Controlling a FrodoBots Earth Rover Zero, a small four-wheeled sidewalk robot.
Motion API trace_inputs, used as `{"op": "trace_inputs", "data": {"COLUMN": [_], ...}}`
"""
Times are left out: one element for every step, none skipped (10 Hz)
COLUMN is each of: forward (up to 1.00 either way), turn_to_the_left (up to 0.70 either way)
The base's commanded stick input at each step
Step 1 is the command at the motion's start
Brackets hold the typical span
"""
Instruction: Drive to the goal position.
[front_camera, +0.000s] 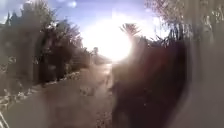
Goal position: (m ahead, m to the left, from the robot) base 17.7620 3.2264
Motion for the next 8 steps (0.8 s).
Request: {"op": "trace_inputs", "data": {"forward": [1.0, 1.0, 1.0, 1.0, 1.0, 1.0, 1.0, 1.0], "turn_to_the_left": [0.0, 0.0, 0.0, 0.0, 0.0, 0.0, 0.0, 0.0]}}
